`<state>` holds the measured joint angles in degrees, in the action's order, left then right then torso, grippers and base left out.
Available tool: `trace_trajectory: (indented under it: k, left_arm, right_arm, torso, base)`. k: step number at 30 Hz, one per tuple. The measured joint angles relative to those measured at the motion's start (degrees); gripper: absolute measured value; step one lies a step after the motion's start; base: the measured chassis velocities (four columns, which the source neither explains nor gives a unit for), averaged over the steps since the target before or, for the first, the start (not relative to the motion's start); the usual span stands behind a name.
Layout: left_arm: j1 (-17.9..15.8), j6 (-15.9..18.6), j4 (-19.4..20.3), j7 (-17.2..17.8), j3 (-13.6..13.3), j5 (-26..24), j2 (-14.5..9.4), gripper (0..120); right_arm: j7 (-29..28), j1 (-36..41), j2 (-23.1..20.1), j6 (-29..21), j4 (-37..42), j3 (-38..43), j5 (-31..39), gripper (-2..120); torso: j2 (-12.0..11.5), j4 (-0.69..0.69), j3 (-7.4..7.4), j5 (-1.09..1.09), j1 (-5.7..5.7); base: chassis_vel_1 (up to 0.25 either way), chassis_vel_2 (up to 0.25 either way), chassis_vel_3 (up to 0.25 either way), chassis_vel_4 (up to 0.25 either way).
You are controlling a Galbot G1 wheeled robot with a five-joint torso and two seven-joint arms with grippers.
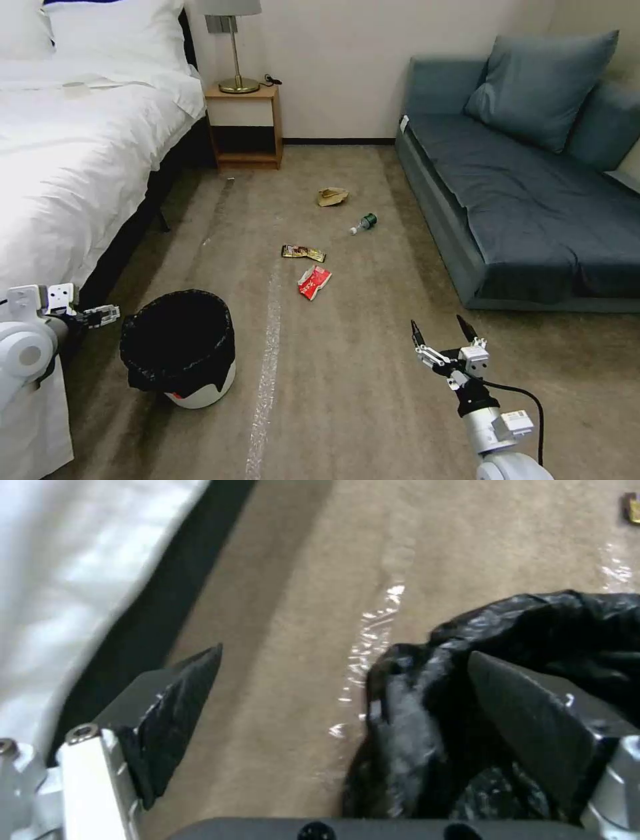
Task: Pick up the trash bin, then pick up the garbage on the floor and place it into the trash bin.
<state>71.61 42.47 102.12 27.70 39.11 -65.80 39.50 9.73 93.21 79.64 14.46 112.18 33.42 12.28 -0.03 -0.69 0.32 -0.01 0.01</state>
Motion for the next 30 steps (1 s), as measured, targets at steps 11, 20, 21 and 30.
trace_trajectory:
  k: [11, 20, 21, 30]
  left_arm:
    - [-9.31, -0.19, -5.91, -0.59, -11.29, 5.26, 5.1, 98]
    - [-11.36, -0.27, -10.85, -3.29, -13.08, 10.55, 6.15, 98]
    - [-11.36, -0.27, -10.85, -3.29, -13.08, 10.55, 6.15, 98]
    - [-13.56, -1.31, -16.76, -5.18, -14.67, 18.27, 11.22, 86]
  right_arm:
    - [0.63, -0.68, 0.67, -0.02, -0.67, 0.64, -0.48, 100]
    - [0.12, -2.52, 0.08, -0.43, -1.83, 1.41, 1.57, 100]
    - [0.12, -2.52, 0.08, -0.43, -1.83, 1.41, 1.57, 100]
    - [0.0, -2.79, -0.61, -0.51, -2.48, 1.45, 2.86, 100]
  torso:
    - [0.0, -0.01, 0.0, 0.0, 0.0]
    - [0.0, -0.01, 0.0, 0.02, 0.0]
    - [0.0, -0.01, 0.0, 0.02, 0.0]
    - [0.0, 0.01, -0.01, 0.06, 0.0]
  base:
    - [0.0, 0.0, 0.0, 0.0]
    - [0.0, 0.0, 0.0, 0.0]
    - [0.0, 0.0, 0.0, 0.0]
    - [0.0, 0.0, 0.0, 0.0]
